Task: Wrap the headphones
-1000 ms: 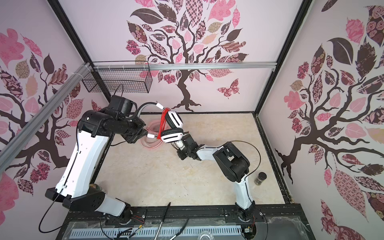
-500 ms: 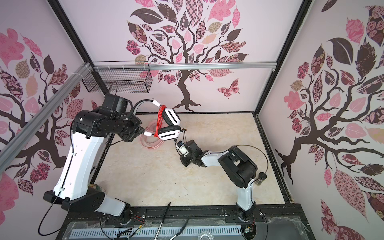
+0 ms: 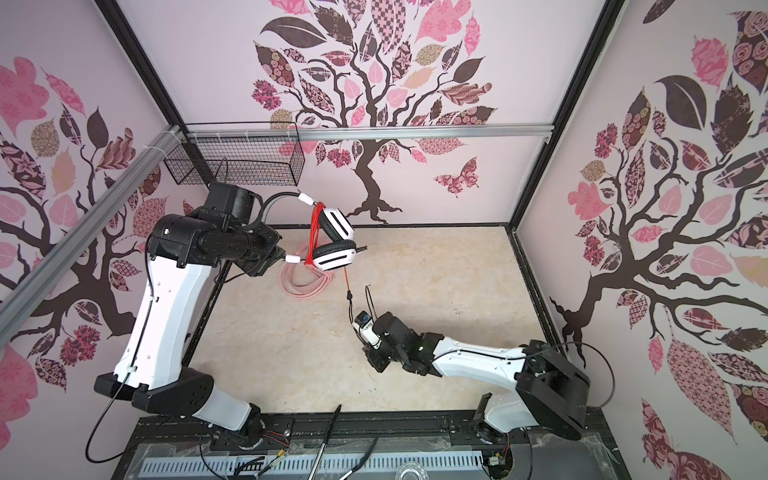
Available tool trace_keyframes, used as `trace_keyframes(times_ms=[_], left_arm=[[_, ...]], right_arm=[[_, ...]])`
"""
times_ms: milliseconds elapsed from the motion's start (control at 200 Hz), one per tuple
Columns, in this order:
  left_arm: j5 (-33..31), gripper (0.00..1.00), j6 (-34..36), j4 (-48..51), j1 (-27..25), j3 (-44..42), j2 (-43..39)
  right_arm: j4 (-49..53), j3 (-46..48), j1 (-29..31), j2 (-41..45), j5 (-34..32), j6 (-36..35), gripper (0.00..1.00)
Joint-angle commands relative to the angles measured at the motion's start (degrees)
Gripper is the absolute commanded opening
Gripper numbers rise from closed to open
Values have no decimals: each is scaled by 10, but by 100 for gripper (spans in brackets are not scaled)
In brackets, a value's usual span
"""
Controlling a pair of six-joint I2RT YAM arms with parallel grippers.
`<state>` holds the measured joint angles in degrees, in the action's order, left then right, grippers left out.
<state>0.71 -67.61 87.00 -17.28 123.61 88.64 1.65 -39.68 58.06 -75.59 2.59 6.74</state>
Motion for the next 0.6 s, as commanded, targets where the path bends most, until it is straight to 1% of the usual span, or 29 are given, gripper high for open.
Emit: trace_keyframes(times_ms=[0,125,230,280,325,440,465,595], left_arm=[[7,0,-23,-71,2,-11,-17],[21,0,-29,-85,2,-40,-23],[36,0,-37,-110,2,-75,-30],[46,0,-41,-118,2,-89,-32],[59,0,-45,-127,2,-100,-33],[89,0,-53,-151,-1,-120,-36],[90,0,-54,-154,-3,-139,-38],[84,0,-56,-163,-23,-169,-44]], right_arm=[[72,-7,21,52,-45,20,2],[152,-60,58,61,-89,18,2],[219,-131,107,42,-117,9,2],[248,-165,126,29,-118,4,3],[274,-196,134,13,-105,0,4],[318,-260,134,-2,-34,-8,4],[325,-269,134,-1,-23,-11,4],[366,-325,134,-1,7,-29,5]])
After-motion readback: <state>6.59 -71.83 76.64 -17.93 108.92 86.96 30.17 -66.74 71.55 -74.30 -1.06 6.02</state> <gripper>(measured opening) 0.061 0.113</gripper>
